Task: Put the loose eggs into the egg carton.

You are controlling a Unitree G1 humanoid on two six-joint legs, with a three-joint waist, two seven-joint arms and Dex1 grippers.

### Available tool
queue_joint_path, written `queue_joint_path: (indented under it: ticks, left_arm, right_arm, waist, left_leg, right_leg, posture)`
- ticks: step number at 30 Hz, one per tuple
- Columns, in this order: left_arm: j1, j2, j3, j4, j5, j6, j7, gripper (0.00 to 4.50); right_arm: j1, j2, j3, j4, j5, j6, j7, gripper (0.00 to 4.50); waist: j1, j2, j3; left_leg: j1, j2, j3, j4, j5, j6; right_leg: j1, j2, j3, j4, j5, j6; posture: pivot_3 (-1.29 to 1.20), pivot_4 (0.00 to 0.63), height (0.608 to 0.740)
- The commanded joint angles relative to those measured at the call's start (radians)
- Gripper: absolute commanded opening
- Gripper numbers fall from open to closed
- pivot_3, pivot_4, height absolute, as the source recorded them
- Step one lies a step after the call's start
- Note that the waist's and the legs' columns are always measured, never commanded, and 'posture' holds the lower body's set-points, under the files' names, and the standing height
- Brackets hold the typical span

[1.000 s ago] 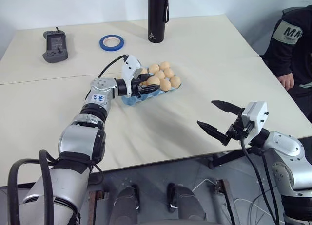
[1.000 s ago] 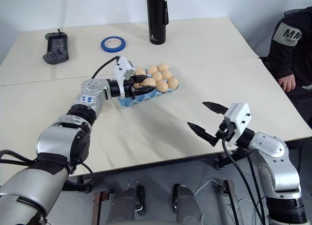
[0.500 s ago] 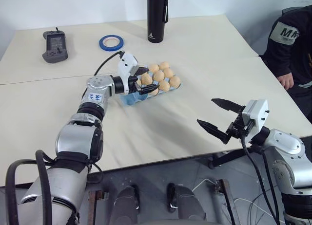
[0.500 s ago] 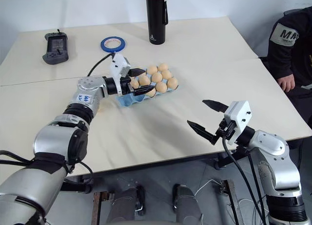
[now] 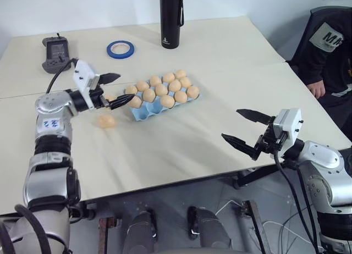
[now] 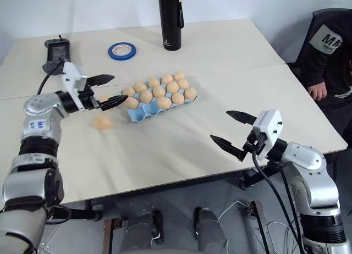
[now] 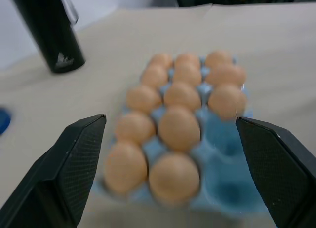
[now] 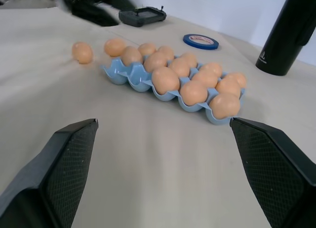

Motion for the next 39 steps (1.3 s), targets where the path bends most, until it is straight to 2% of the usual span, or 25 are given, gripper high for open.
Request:
queue_joint_path:
  ticks: [1, 8, 17, 23, 32, 39]
  left_arm:
    - [0.114, 0.061, 0.063, -0.211, -0.064, 0.100, 0.042, 4.48]
    - [0.350, 0.079, 0.156, -0.465, -0.134, 0.238, 0.162, 4.48]
    - [0.477, 0.089, 0.209, -0.625, -0.184, 0.325, 0.236, 4.48]
    - [0.481, 0.078, 0.199, -0.646, -0.194, 0.332, 0.266, 4.48]
    - [0.329, -0.074, 0.088, -0.521, -0.131, 0.272, 0.414, 4.48]
    - [0.372, -0.075, 0.032, -0.515, -0.091, 0.335, 0.455, 4.48]
  right_arm:
    - [-0.028, -0.008, -0.008, 0.011, 0.010, -0.014, 0.022, 4.50]
    - [-0.065, -0.002, 0.012, 0.052, 0.003, -0.018, 0.053, 4.50]
    - [-0.083, -0.005, 0.016, 0.076, 0.003, -0.021, 0.076, 4.50]
    - [-0.094, -0.002, 0.022, 0.088, -0.002, -0.023, 0.084, 4.50]
    - [-0.144, -0.007, 0.036, 0.132, -0.012, -0.024, 0.105, 4.50]
    - [-0.130, -0.020, 0.022, 0.118, -0.015, -0.014, 0.111, 4.50]
  waist:
    - [0.000, 0.000, 0.000]
    - [0.003, -0.001, -0.001]
    - [0.001, -0.001, -0.001]
    - [0.001, -0.001, -0.001]
    - [0.004, -0.002, -0.001]
    - [-0.001, -0.002, -0.001]
  left_leg:
    - [0.001, 0.000, 0.000, -0.001, 0.000, 0.000]
    - [0.002, 0.000, -0.004, -0.001, -0.002, -0.004]
    - [0.003, 0.001, -0.004, -0.002, -0.002, -0.004]
    - [0.002, 0.001, -0.004, -0.003, -0.002, -0.005]
    - [0.002, 0.000, -0.003, -0.002, -0.002, -0.004]
    - [0.003, 0.001, -0.002, -0.003, -0.001, -0.005]
  right_leg:
    - [0.000, 0.000, 0.001, 0.000, 0.000, 0.000]
    - [0.000, -0.001, 0.002, 0.000, 0.000, 0.000]
    - [0.000, -0.002, 0.003, -0.002, 0.003, -0.002]
    - [0.000, -0.002, 0.004, -0.003, 0.003, -0.002]
    - [0.000, -0.002, 0.004, -0.003, 0.004, -0.001]
    - [-0.001, 0.000, 0.005, -0.002, 0.004, -0.002]
  posture:
    - [0.00, 0.150, 0.740]
    - [0.00, 0.150, 0.740]
    - [0.00, 0.150, 0.740]
    - [0.00, 0.150, 0.740]
    - [0.00, 0.150, 0.740]
    - [0.00, 0.150, 0.740]
